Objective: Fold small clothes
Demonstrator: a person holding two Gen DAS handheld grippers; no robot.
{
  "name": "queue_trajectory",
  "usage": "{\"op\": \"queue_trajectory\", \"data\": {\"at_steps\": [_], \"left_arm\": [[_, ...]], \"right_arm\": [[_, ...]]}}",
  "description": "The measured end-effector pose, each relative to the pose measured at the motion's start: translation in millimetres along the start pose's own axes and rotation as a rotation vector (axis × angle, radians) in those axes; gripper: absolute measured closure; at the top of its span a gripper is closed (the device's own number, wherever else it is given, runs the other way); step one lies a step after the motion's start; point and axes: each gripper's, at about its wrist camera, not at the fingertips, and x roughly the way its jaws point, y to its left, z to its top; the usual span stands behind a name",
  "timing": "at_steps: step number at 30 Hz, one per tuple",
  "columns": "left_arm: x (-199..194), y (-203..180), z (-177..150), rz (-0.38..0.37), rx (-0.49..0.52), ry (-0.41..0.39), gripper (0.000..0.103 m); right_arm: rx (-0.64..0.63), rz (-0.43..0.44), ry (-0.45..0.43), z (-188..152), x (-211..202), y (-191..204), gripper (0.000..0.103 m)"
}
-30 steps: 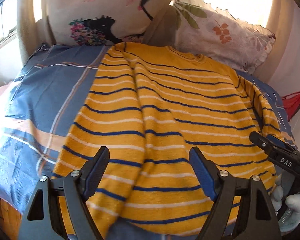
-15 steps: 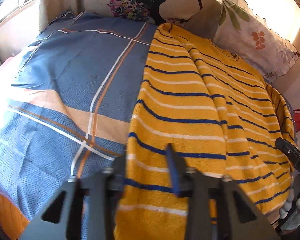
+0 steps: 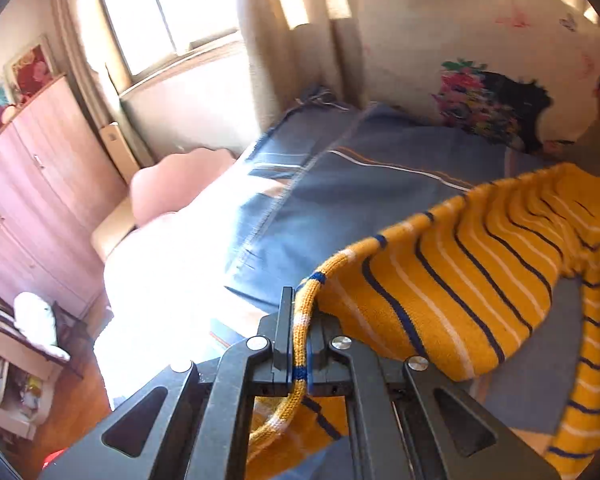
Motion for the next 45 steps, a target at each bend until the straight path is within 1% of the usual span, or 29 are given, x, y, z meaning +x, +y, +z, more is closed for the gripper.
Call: {"op": "queue_trajectory", "data": {"at_steps": [1, 3, 5, 8, 10, 12, 13, 14, 18, 21, 24, 25, 26, 27, 28, 29, 31, 32, 33, 34, 35, 36, 37, 38, 39, 41, 42, 43, 45], "left_arm": [[11.7, 5.4, 6.0, 0.026, -0.016, 0.019, 0.097], [22.6, 13.8, 11.2, 0.016, -0.051, 0.047, 0.096], [18.5, 19.3, 10.6, -0.027, -0.083, 0.041, 0.093], [-0.1, 18.7, -1.5, -0.128, -0.095, 0.009, 0.090], [-14.9, 16.6, -16.1, -0.249, -0.095, 0.012, 0.088], [-28.6, 11.5, -33.6, -0.404, -0.101, 0.039, 0.081], [-35.2, 6.2, -42.6, -0.470, -0.096, 0.055, 0.075], [-40.1, 0.5, -51.8, -0.536, -0.089, 0.072, 0.072], [-57.7, -31.4, -85.8, -0.753, -0.033, 0.149, 0.072], [-64.1, -55.3, -105.6, -0.877, 0.010, 0.196, 0.068], [-74.9, -78.2, -124.5, -0.931, 0.054, 0.228, 0.063], [-74.3, -84.2, -128.9, -0.947, 0.059, 0.237, 0.057], [-78.1, -88.1, -134.4, -0.953, 0.058, 0.224, 0.049], [-82.5, -89.9, -137.9, -0.962, 0.059, 0.196, 0.044], [-85.1, -90.5, -140.8, -0.989, 0.062, 0.188, 0.034], [-85.2, -93.8, -140.7, -1.031, 0.060, 0.192, 0.028], [-90.8, -99.5, -145.3, -1.114, 0.060, 0.205, 0.023], [-94.2, -104.3, -149.5, -1.144, 0.074, 0.208, 0.019], [-98.3, -109.7, -154.3, -1.163, 0.090, 0.211, 0.018], [-101.9, -116.4, -159.1, -1.173, 0.109, 0.217, 0.018], [-107.9, -122.5, -163.6, -1.160, 0.131, 0.206, 0.018], [-116.6, -127.6, -167.6, -1.125, 0.163, 0.178, 0.020], [-124.9, -133.6, -170.0, -1.098, 0.209, 0.168, 0.046], [-131.2, -139.5, -169.7, -1.095, 0.256, 0.176, 0.098], [-134.8, -141.2, -167.1, -1.105, 0.276, 0.200, 0.094], [-148.3, -131.5, -154.8, -1.082, 0.282, 0.171, 0.096], [-157.1, -123.2, -145.8, -1.080, 0.282, 0.163, 0.096], [-165.0, -113.1, -136.9, -1.098, 0.270, 0.170, 0.096], [-180.8, -86.2, -118.6, -1.105, 0.240, 0.176, 0.096]], "right_arm": [[0.007, 0.002, 0.003, -0.2, 0.4, -1.2, 0.008], [0.021, 0.005, 0.003, -0.3, -1.0, -4.9, 0.008], [0.032, -0.001, -0.006, 0.5, -3.5, -9.3, 0.008], [0.051, -0.002, -0.011, 1.1, -4.8, -15.9, 0.008], [0.065, 0.017, -0.009, 1.2, -4.2, -19.5, 0.008], [0.073, 0.040, -0.008, -0.1, -4.6, -22.1, 0.008], [0.077, 0.053, -0.011, -1.3, -5.8, -23.9, 0.008], [0.082, 0.066, -0.015, -2.2, -7.5, -26.5, 0.008], [0.114, 0.116, -0.041, -7.9, -21.8, -44.5, 0.008], [0.152, 0.151, -0.057, -17.4, -37.5, -67.7, 0.008], [0.171, 0.159, -0.053, -33.2, -48.5, -88.9, 0.008], [0.177, 0.161, -0.047, -39.2, -50.6, -94.8, 0.008], [0.182, 0.167, -0.040, -46.0, -52.8, -99.8, 0.008], [0.185, 0.177, -0.034, -52.5, -54.4, -103.3, 0.008], [0.187, 0.192, -0.028, -59.2, -55.3, -106.4, 0.008], [0.185, 0.210, -0.022, -65.2, -56.0, -107.2, 0.008], [0.172, 0.243, -0.010, -76.3, -54.8, -105.1, 0.008], [0.161, 0.249, -0.005, -80.8, -52.5, -101.9, 0.008], [0.147, 0.238, -0.006, -84.5, -49.9, -98.3, 0.007], [0.128, 0.217, -0.029, -87.1, -49.9, -94.1, 0.007], [0.113, 0.201, -0.039, -88.2, -49.2, -89.5, 0.006], [0.101, 0.193, -0.041, -87.9, -48.5, -85.2, 0.008], [0.094, 0.209, -0.038, -86.7, -48.3, -81.7, 0.012], [0.103, 0.257, -0.020, -84.4, -46.8, -80.1, 0.043], [0.135, 0.325, 0.015, -80.7, -44.1, -81.8, 0.069], [0.204, 0.454, 0.043, -70.2, -47.1, -89.8, 0.079], [0.231, 0.515, 0.035, -63.9, -54.3, -95.2, 0.080], [0.258, 0.579, 0.018, -57.2, -64.4, -101.9, 0.080], [0.306, 0.684, -0.026, -46.3, -87.9, -116.9, 0.085]]}}
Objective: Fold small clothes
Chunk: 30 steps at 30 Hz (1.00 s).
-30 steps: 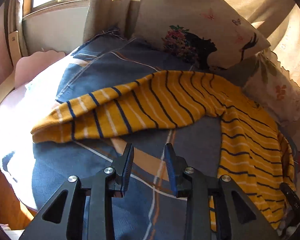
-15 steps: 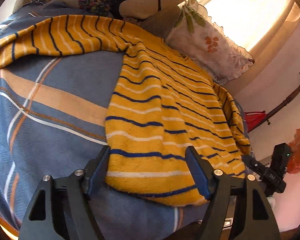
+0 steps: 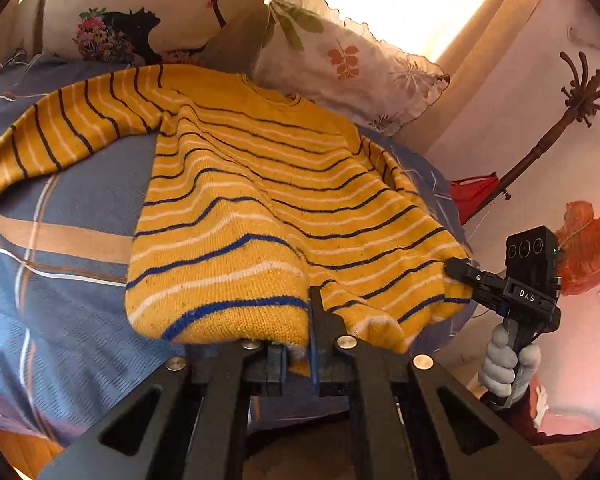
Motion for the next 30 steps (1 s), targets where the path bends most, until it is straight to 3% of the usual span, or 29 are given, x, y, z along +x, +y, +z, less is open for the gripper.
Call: {"op": "queue_trajectory", "data": {"at_steps": [2, 4, 5, 8, 12, 14, 19, 21, 24, 26, 27, 28, 29, 30], "left_arm": [[-29.6, 1.7, 5.4, 0.015, -0.025, -0.022, 0.095], [-49.1, 10.9, 6.5, 0.025, -0.068, -0.024, 0.094], [-55.2, 17.3, 4.9, 0.052, -0.087, -0.028, 0.087], [-63.3, 33.8, 0.3, 0.167, -0.111, -0.093, 0.064], [-61.5, 54.9, -5.3, 0.167, -0.150, -0.105, 0.060], [-58.5, 56.0, -5.5, 0.186, -0.140, -0.119, 0.053], [-37.7, 41.1, 1.4, 0.183, -0.086, -0.126, 0.047], [-26.5, 37.5, 4.6, 0.161, -0.075, -0.111, 0.047], [-9.7, 29.6, 8.7, 0.136, -0.059, -0.095, 0.047], [0.5, 22.9, 11.5, 0.131, -0.044, -0.085, 0.047], [4.3, 20.1, 12.5, 0.137, -0.033, -0.081, 0.047], [7.6, 17.1, 13.2, 0.148, -0.023, -0.079, 0.047], [9.5, 15.1, 13.8, 0.157, -0.012, -0.080, 0.047], [10.6, 14.1, 14.2, 0.163, -0.002, -0.081, 0.047]], "right_arm": [[0.027, 0.074, -0.047, 7.4, -26.2, 2.0, 0.085], [0.041, 0.065, -0.090, 9.0, -45.4, -2.7, 0.085], [0.029, -0.007, -0.120, 8.0, -52.5, -6.6, 0.083], [0.016, -0.260, -0.164, 1.4, -57.4, -21.6, 0.049], [0.020, -0.313, -0.097, -3.9, -45.5, -38.8, 0.047], [-0.011, -0.360, -0.097, 2.6, -41.9, -39.4, 0.047], [-0.203, -0.614, -0.147, 37.1, -21.6, -26.6, 0.030], [-0.278, -0.658, -0.120, 51.0, -1.0, -22.6, 0.028], [-0.335, -0.656, -0.035, 61.7, 36.7, -23.7, 0.024], [-0.380, -0.709, 0.021, 64.2, 63.1, -31.8, 0.024], [-0.398, -0.746, 0.052, 65.6, 73.8, -38.0, 0.028], [-0.411, -0.792, 0.085, 68.7, 82.0, -46.1, 0.039], [-0.403, -0.830, 0.117, 74.9, 85.2, -55.8, 0.088], [-0.363, -0.845, 0.114, 85.0, 78.7, -65.9, 0.098]]}}
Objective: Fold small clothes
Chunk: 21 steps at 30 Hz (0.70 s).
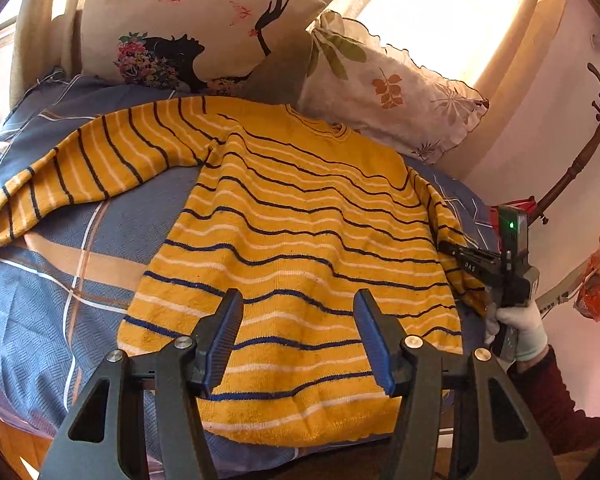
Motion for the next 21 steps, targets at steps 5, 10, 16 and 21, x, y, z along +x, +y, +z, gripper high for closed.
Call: {"op": "queue_trajectory", "data": {"at_steps": [5, 10, 16, 21], "left_arm": [[2.0, 7.9, 2.8, 0.011, -0.008, -0.019, 0.047], [7.8, 24.7, 6.0, 0.002, -0.078, -0.019, 0.047], [14.4, 42.7, 0.9, 0.038, -0.119, -0.008, 0.044], [26.7, 64.7, -12.5, 0.042, -0.189, 0.026, 0.043]], "right_arm": [[0.215, -0.239, -0.095, 30.5, -19.9, -101.3, 0.099], [0.399, -0.474, 0.008, 39.3, 1.2, -197.1, 0.089], [0.535, -0.123, -0.051, 0.4, -32.9, -193.0, 0.052], [0.524, 0.485, 0.030, -47.6, -43.3, -111.1, 0.052]]}}
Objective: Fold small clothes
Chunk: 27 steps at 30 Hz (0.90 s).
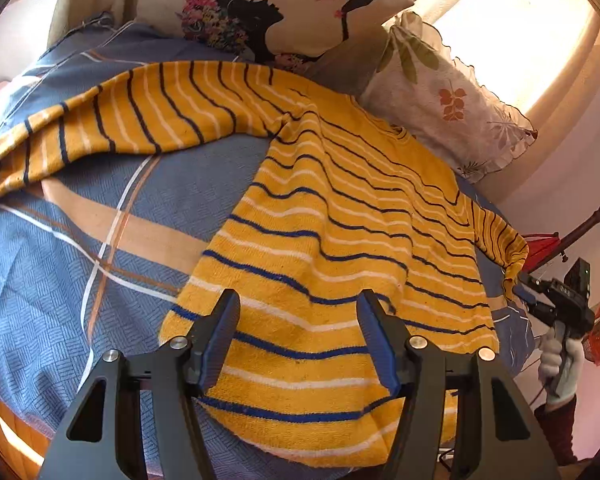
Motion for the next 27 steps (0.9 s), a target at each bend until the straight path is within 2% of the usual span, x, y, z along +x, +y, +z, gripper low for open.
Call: {"op": "queue_trajectory", "data": {"at_steps": [2, 4, 7, 9, 11, 12, 13, 14, 15, 17, 20, 22, 24, 25, 26, 27], "left_arm": [[4.9, 6.0, -4.6, -0.007, -0.016, 0.012, 0.043], [9.2, 8.2, -9.5, -0.019, -0.019, 0.025, 0.040], [10.7, 2.3, -19.1, -0.017, 0.009, 0.018, 0.033], [10.2, -5.7, -25.1, 0.004, 0.038, 0.014, 0.030], [11.1, -16.1, -32.0, 0.038, 0.075, 0.014, 0.031], [11.4, -22.5, -35.4, 0.053, 0.100, 0.017, 0.035], [12.5, -27.3, -37.3, 0.047, 0.117, 0.033, 0.063], [14.8, -30.9, -38.5, 0.024, 0.120, 0.068, 0.099], [15.1, -32.2, -38.5, 0.004, 0.101, 0.095, 0.099], [6.2, -33.7, -38.6, -0.031, 0.061, 0.107, 0.102], [-18.0, -44.2, -47.2, -0.145, 0.048, 0.129, 0.103], [-31.1, -52.1, -56.6, -0.127, 0.085, 0.117, 0.102], [-34.2, -50.4, -64.3, -0.110, 0.105, 0.121, 0.093], [-35.1, -46.9, -66.0, -0.111, 0.103, 0.115, 0.082], [-35.9, -41.6, -66.2, -0.113, 0.088, 0.108, 0.076], [-36.8, -36.2, -65.0, -0.104, 0.067, 0.100, 0.074]], "right_arm": [[-0.042, 0.117, 0.092, -33.1, 15.9, 23.8, 0.052], [-0.087, 0.184, 0.161, -60.1, 31.5, 44.0, 0.052], [-0.170, 0.192, 0.218, -92.9, 46.5, 69.6, 0.052], [-0.188, 0.211, 0.239, -109.2, 54.2, 80.5, 0.048], [-0.200, 0.226, 0.222, -123.2, 61.8, 88.0, 0.048], [-0.213, 0.220, 0.195, -127.6, 61.4, 91.6, 0.049], [-0.229, 0.209, 0.190, -129.9, 63.8, 95.9, 0.053], [-0.238, 0.202, 0.192, -128.6, 65.4, 98.0, 0.078], [-0.232, 0.218, 0.187, -126.6, 61.2, 96.9, 0.089], [-0.214, 0.259, 0.146, -119.3, 41.3, 90.7, 0.093], [-0.205, 0.267, 0.064, -112.3, 5.2, 82.2, 0.094], [-0.192, 0.219, 0.008, -108.0, -14.1, 69.2, 0.095], [-0.163, 0.137, -0.044, -100.7, -28.9, 50.5, 0.094], [-0.144, 0.069, -0.080, -94.8, -36.0, 40.8, 0.093], [-0.130, -0.002, -0.117, -87.7, -43.2, 31.8, 0.085], [-0.131, -0.069, -0.161, -80.1, -49.2, 25.7, 0.068]]}}
